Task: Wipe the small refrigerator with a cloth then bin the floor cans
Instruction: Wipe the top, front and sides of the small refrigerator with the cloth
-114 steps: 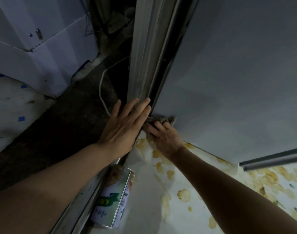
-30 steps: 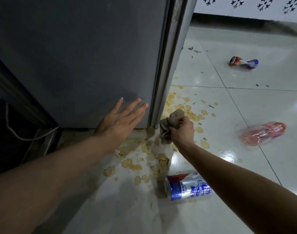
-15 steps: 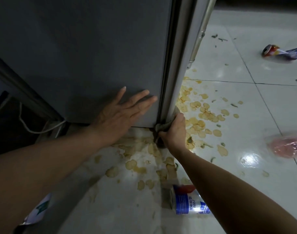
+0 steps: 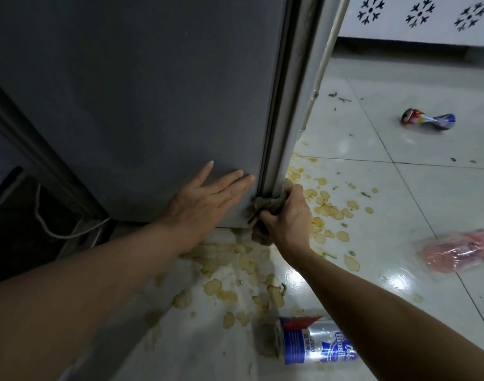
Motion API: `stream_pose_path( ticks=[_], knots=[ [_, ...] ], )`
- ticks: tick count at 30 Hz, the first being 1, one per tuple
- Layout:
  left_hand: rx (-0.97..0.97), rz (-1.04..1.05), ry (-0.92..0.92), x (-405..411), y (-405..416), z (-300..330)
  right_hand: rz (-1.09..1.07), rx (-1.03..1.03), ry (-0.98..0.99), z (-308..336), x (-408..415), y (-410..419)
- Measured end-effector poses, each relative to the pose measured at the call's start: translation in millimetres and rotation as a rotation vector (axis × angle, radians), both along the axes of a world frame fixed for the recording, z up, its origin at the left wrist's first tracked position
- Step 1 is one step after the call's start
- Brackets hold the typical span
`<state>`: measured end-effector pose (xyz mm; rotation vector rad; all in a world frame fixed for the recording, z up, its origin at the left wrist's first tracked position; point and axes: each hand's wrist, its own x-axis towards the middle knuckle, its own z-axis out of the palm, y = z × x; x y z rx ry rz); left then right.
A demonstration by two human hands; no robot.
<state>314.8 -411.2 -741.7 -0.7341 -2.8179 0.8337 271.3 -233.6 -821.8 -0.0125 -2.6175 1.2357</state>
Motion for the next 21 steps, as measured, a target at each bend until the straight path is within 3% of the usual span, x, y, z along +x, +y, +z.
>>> stream_pose_path(
  ticks=[7, 14, 21],
  knots=[
    [0.050, 0.101, 0.122, 1, -3, 53, -0.044, -0.069, 0.135, 67, 0, -2],
    [0.248, 0.144, 0.238, -2, -3, 116, -0.072, -0.095, 0.287, 140, 0, -6],
    [0.184, 0.179, 0.173, -6, -5, 124, -0.067, -0.095, 0.398, 211, -2, -8]
  ],
)
